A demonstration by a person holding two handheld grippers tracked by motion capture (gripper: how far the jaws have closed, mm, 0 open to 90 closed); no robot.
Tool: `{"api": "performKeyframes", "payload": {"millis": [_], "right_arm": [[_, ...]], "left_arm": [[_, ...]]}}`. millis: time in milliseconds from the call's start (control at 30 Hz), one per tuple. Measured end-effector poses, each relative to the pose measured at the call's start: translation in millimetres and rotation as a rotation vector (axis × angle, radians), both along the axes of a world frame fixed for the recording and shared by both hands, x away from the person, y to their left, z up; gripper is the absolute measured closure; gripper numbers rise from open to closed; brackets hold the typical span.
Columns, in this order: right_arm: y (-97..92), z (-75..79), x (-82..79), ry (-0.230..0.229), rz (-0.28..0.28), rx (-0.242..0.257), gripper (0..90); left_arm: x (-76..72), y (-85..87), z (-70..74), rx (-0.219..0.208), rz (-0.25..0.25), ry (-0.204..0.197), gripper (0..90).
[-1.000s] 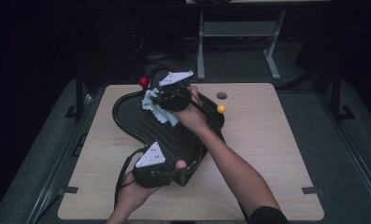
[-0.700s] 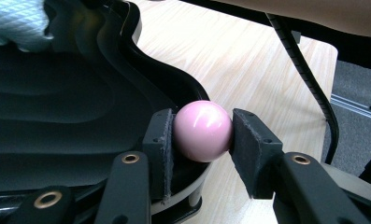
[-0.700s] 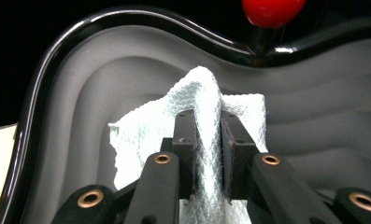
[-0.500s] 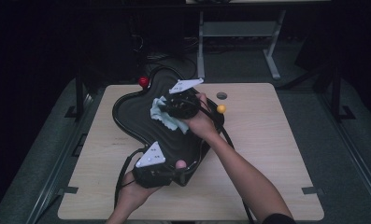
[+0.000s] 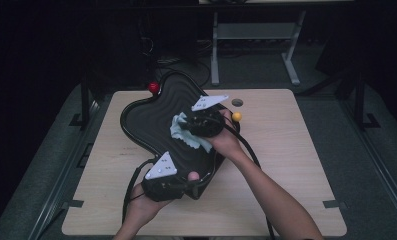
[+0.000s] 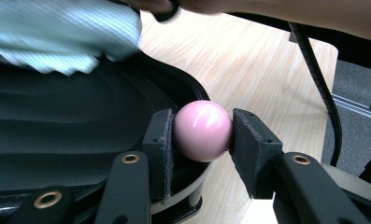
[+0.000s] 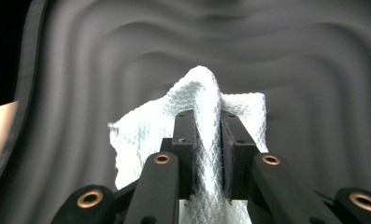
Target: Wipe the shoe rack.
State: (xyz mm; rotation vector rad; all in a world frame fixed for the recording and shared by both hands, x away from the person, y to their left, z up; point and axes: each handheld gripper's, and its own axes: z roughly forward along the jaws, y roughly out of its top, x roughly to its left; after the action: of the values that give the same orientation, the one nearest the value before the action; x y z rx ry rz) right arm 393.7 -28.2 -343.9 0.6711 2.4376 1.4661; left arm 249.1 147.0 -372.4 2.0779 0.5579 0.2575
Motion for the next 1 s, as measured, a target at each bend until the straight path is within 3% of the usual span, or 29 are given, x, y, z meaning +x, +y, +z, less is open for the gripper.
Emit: {"api": "performKeyframes", "payload": {"millis": [100,267,333,500,567,600,633,667,767,900,1000], "right_arm": [[-4.1,-3.3,-9.2,-0.003,0.027,-0.016,77.6],[-35.1,-12.2,3.9,0.030,-0.075,-0.019,77.5],[-41.1,-15.7,1.3,0.039,-0.084,-0.009,77.5],[-38.0,-21.7,-22.1,0.034,-0.008,-0.008,77.2],[-42.1,-23.4,-23.4,0.035,-0.007,-0.012,77.3],[-45.0,-23.8,-21.5,0.037,-0.019,-0.013,77.3],[-57.1,-26.1,-12.2,0.046,-0.083,-0.020,77.3],[-61.3,-26.9,-9.5,0.054,-0.105,-0.022,77.3],[-67.9,-29.9,-10.3,0.066,-0.129,-0.019,77.6],[-55.6,-30.2,-30.8,0.049,-0.033,-0.027,77.3],[-57.4,-29.6,-30.7,0.038,-0.026,-0.047,77.4]], "left_arm": [[0.1,-0.1,-0.2,-0.003,0.001,-0.001,60.1],[-0.5,-0.3,-0.1,-0.001,0.004,-0.001,60.1],[-0.5,-0.3,-0.2,-0.002,0.004,-0.002,60.1],[-0.5,-0.1,-0.2,-0.001,0.004,0.000,60.1],[-0.5,-0.1,-0.2,-0.001,0.005,-0.001,60.1],[-0.5,-0.1,-0.1,0.000,0.005,-0.001,60.0],[-0.6,-0.1,0.0,0.001,0.006,-0.001,60.0],[-0.8,-0.2,0.0,0.002,0.006,-0.003,60.0],[-0.8,-0.3,0.1,0.004,0.006,-0.004,60.0],[-0.6,-0.1,-0.1,-0.002,0.004,0.000,60.0],[-0.6,0.3,-0.2,-0.003,0.003,0.000,60.1]]}}
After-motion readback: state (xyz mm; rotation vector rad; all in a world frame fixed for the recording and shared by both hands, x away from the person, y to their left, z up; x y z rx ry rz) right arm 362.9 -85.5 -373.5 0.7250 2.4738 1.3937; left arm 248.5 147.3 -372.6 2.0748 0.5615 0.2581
